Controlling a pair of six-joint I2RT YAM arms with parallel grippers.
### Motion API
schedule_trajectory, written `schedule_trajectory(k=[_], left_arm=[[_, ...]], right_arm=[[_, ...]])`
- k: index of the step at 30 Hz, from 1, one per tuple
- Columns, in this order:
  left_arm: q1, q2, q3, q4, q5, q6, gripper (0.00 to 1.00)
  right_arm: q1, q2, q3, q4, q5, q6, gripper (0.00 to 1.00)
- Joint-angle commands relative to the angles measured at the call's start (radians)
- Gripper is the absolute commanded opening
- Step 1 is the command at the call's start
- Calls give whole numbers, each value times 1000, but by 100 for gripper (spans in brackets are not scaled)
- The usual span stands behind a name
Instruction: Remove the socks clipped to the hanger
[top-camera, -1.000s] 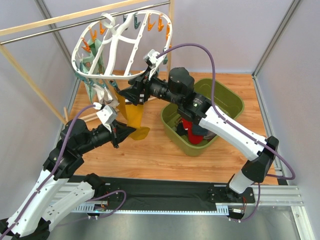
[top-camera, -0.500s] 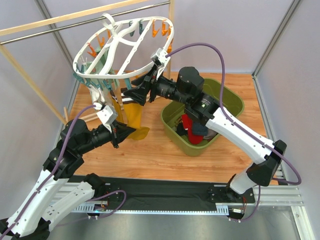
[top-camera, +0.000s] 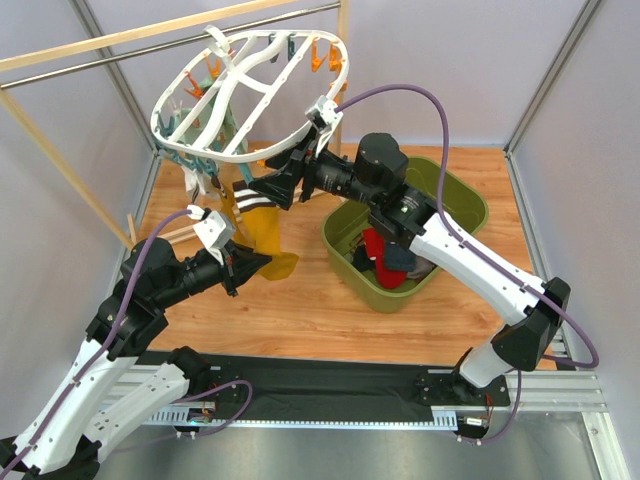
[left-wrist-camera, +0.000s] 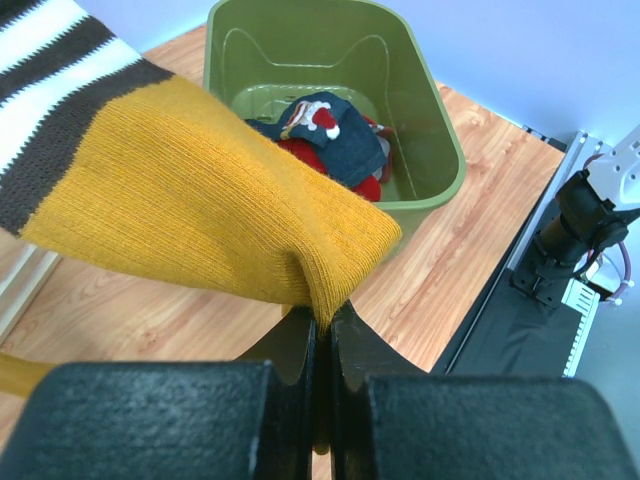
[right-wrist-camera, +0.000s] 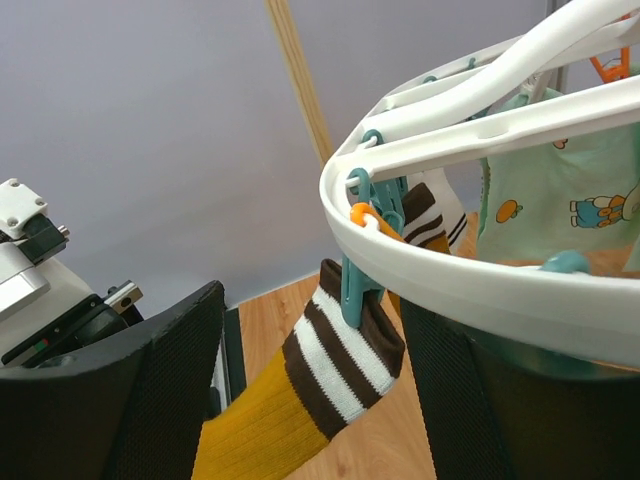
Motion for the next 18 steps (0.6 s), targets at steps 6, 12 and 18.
schedule_trajectory(k=[6,12,18], left_arm=[[2,0,39,31,18,21,0],[2,0,47,19,18,31,0],[2,2,53,14,27,34,0]], right_arm=[[-6,61,27,101,-29,108,74],[-3,37,-37,178,-20,142,72],[-1,-14,-71,149,11,128,61]])
